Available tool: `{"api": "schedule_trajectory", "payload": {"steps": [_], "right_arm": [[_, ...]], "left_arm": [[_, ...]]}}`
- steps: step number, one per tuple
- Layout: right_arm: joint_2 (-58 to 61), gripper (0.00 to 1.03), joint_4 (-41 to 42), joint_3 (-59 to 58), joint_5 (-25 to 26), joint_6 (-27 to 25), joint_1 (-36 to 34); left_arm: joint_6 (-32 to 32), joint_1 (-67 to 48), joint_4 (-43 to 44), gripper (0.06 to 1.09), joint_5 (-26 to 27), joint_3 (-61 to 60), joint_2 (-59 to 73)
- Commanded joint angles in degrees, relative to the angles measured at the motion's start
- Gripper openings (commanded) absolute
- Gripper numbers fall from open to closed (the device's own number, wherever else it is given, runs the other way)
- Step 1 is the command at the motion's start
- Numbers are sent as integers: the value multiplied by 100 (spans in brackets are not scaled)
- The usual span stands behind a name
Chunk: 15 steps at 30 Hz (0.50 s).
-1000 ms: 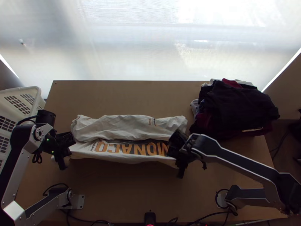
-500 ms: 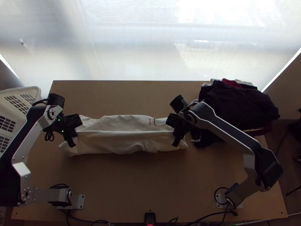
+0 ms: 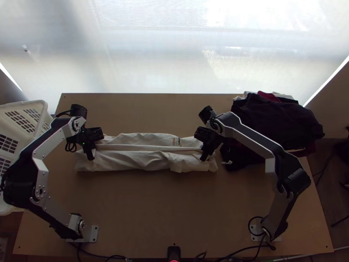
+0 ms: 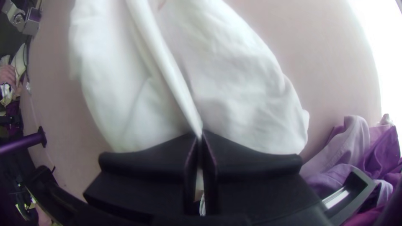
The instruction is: Fold the t-shirt
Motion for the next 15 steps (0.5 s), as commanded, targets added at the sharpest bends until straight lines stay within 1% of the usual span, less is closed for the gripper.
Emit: {"api": "schedule_trajectory", "payload": {"steps": [1,2,3,4,5,6,7,9,11,12,15], "right_arm": [[248,22,94,86,27,58,-163],[231,30,94,103,27,129,-154],[187,41,94,112,27,190,-163],[125,51,94,112,27,252,-163],[55,58,85,112,27,287,-172],[2,63,67,112,27,304,-180],[-68,66,23,121,27,313,-180],[-244,70,-20,112,27,357,-198],[-349,77,-196,191,27,471,-233],[-402,78,-354,244,27,498,-242],[-639,87,-504,306,27,568,-268]], "left_arm": [[-279,6,436,37,-219,419,417],[-533,14,427,51,-210,559,417],[-674,50,401,66,-175,665,399],[-700,76,392,83,-166,709,355],[-683,111,392,106,-166,717,267],[-674,137,375,104,-157,726,162],[-674,164,331,104,-149,735,21],[-665,199,181,104,-105,735,-330],[-683,269,111,104,45,753,-691],[-665,304,111,104,45,761,-840],[-489,542,94,104,45,832,-1174]]}}
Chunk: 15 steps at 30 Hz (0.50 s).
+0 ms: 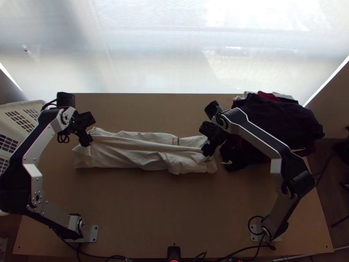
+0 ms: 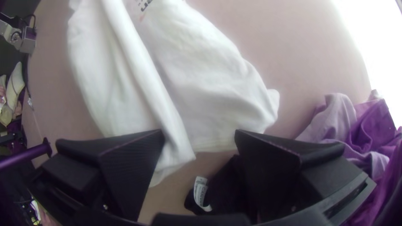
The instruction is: Fold the t-shirt
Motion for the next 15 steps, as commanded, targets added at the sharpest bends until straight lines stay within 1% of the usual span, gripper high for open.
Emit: {"api": "schedule_trajectory", "payload": {"steps": [1,5,9,11,13,15], "right_arm": [[-502,89,-338,135,-15,230,-76],[-731,91,-391,109,-15,265,-94],[-766,92,-391,74,-6,238,-85],[-704,92,-382,74,3,238,-94],[-652,92,-347,100,29,247,-138],[-660,92,-347,170,29,300,-181]], "left_arm": [[226,422,-99,104,88,156,-790],[569,985,42,104,132,112,-755],[1122,1433,200,104,220,-28,-579],[1342,1538,455,104,264,-169,-482],[1368,1661,965,104,264,-204,-341],[1263,1758,1140,104,264,-81,-289]]}}
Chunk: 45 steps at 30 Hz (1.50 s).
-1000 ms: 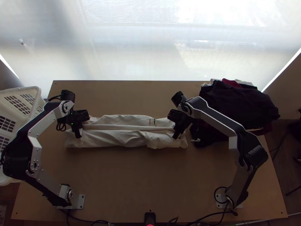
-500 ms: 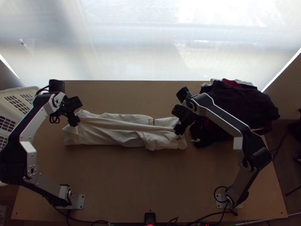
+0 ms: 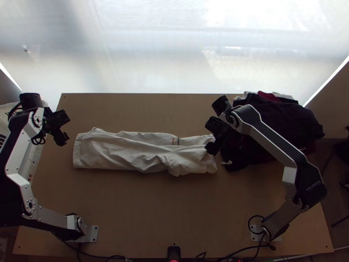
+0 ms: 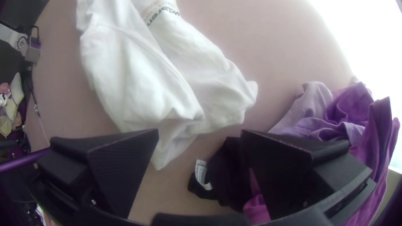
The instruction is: Fold the t-shirt
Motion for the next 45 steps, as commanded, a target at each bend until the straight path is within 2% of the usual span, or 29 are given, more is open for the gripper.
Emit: {"api": "schedule_trajectory", "payload": {"steps": [1,3,5,7,9,11,17,23,30,33,38,45], "right_arm": [[-68,92,12,138,38,147,-85],[-253,93,12,234,108,305,-77],[-473,95,64,270,231,446,-24],[-640,95,170,243,565,604,134],[-763,98,434,111,1093,657,389],[-807,98,583,-47,1532,657,697],[-807,98,1172,-662,2235,622,1514],[-833,98,1251,-812,2288,762,1699],[-1185,98,1286,-1146,2367,727,1629],[-1264,98,1295,-1163,2367,780,1752],[-1141,98,1383,-1242,2613,701,2165],[-1009,98,1453,-1251,2604,780,2340]], "left_arm": [[95,477,629,104,72,28,111],[-292,442,514,104,169,-24,-276],[-705,328,312,104,485,-262,-900],[-942,135,374,104,757,-798,-1594],[-889,-50,708,104,1004,-1536,-2438],[-670,-296,1121,104,1030,-2301,-3185],[-511,-1597,1270,104,1056,-3804,-5136],[-511,-1957,805,104,1417,-4551,-5936],[183,-2072,523,104,1540,-5140,-5901],[236,-2098,585,104,1443,-5166,-5549],[570,-1773,1262,104,1434,-5588,-5470],[763,-1720,2483,104,1267,-5799,-4741]]}}
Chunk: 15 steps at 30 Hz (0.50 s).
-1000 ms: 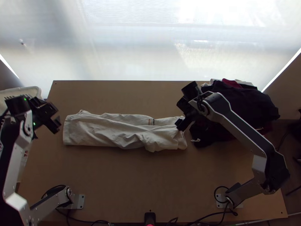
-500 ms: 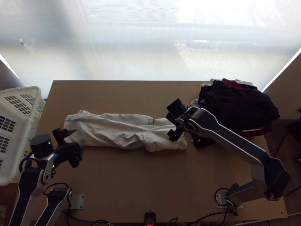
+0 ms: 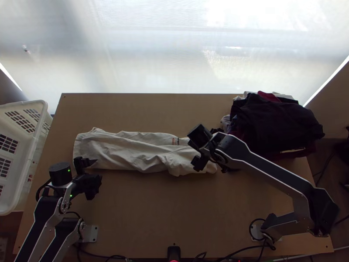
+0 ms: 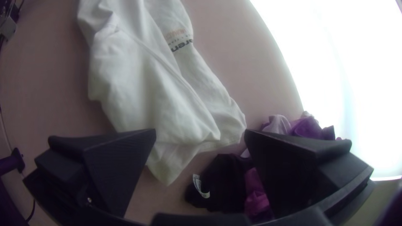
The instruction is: Fold the t-shirt
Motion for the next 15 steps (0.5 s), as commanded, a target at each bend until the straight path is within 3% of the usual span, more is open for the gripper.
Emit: {"api": "schedule_trajectory", "payload": {"steps": [1,6,10,11,15], "right_arm": [[78,98,52,-117,60,59,242],[104,97,175,-178,60,120,418],[350,74,395,112,306,76,664],[376,63,571,112,438,-11,708],[394,1,1748,-205,746,-486,858]], "left_arm": [[212,184,1070,104,-164,-219,737],[283,492,1861,104,-208,-52,1608],[274,580,2063,104,-279,168,1942],[256,580,2063,104,-279,203,1950],[195,571,2116,104,-279,230,2003]]}}
